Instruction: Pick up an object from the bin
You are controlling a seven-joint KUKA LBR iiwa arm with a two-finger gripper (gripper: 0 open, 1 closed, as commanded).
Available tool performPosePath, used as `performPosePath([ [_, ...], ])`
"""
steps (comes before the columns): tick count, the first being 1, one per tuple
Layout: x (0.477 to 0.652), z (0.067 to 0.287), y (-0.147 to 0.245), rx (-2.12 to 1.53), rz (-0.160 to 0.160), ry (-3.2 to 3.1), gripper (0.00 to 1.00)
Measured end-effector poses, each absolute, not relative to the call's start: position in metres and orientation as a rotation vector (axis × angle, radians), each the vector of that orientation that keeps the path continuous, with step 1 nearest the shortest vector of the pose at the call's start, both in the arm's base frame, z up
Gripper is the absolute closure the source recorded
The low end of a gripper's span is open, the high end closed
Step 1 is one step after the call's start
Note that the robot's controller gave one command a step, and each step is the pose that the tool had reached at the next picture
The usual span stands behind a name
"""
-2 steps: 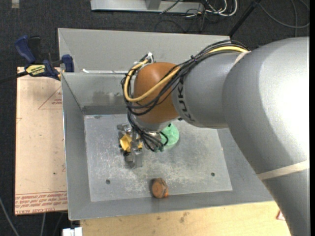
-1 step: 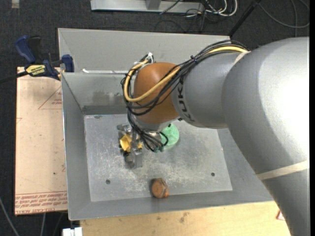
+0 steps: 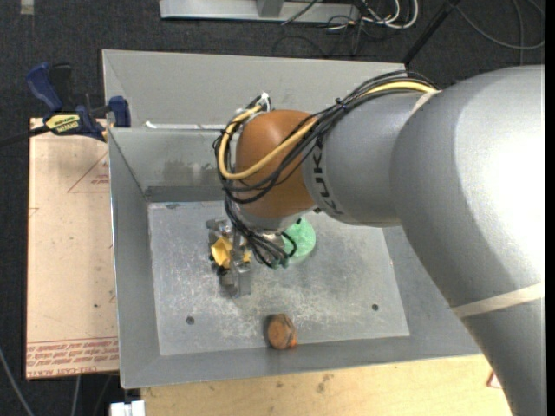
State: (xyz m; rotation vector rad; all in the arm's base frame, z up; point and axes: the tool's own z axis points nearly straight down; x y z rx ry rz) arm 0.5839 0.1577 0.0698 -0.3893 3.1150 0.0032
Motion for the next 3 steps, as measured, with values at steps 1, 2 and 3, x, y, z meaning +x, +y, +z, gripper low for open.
performPosePath([
  [1, 0.5838, 0.0697, 0.1577, -0.389, 0.003, 3.115, 1.00],
  [2, 0.5838, 0.0697, 0.1577, -0.389, 0.004, 3.115, 1.00],
  [3, 0.5838, 0.0697, 0.1577, -0.389, 0.004, 3.115, 1.00],
])
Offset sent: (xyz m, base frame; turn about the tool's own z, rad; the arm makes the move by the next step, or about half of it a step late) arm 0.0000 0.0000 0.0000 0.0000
